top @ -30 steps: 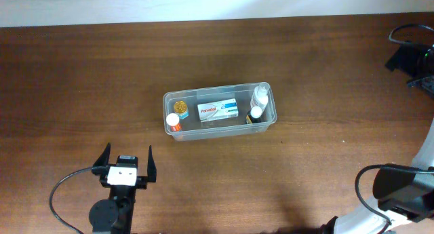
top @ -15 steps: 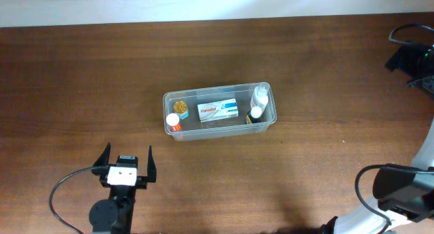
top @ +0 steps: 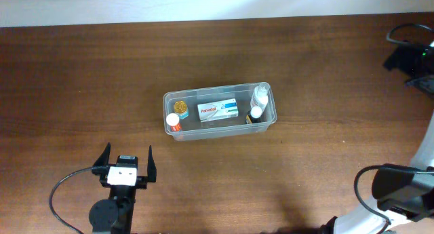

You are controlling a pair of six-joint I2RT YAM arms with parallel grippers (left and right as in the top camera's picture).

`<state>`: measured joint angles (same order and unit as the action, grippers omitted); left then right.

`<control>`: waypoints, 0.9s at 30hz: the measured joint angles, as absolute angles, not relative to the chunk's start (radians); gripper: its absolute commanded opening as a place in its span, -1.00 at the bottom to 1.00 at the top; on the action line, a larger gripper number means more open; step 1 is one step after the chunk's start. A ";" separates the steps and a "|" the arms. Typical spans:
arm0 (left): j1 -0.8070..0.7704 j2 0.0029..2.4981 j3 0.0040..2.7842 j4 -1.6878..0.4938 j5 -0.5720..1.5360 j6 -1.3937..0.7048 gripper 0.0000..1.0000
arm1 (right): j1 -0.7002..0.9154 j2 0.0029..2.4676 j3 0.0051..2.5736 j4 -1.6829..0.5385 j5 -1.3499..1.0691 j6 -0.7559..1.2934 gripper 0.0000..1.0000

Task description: Pack container

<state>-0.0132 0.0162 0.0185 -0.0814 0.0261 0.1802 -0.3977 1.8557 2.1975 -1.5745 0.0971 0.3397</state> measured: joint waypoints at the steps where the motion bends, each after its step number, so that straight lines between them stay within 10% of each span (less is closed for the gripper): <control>1: -0.014 0.016 0.019 -0.081 0.026 0.180 0.99 | -0.379 1.856 2.197 -1.575 0.097 0.340 0.97; 18: -0.014 0.015 0.019 -0.081 0.026 0.180 0.99 | 0.381 1.631 2.197 -1.569 0.111 0.329 0.97; 27: -0.014 0.015 0.019 -0.081 0.026 0.180 0.99 | 0.364 1.428 2.139 -1.254 0.162 0.306 0.97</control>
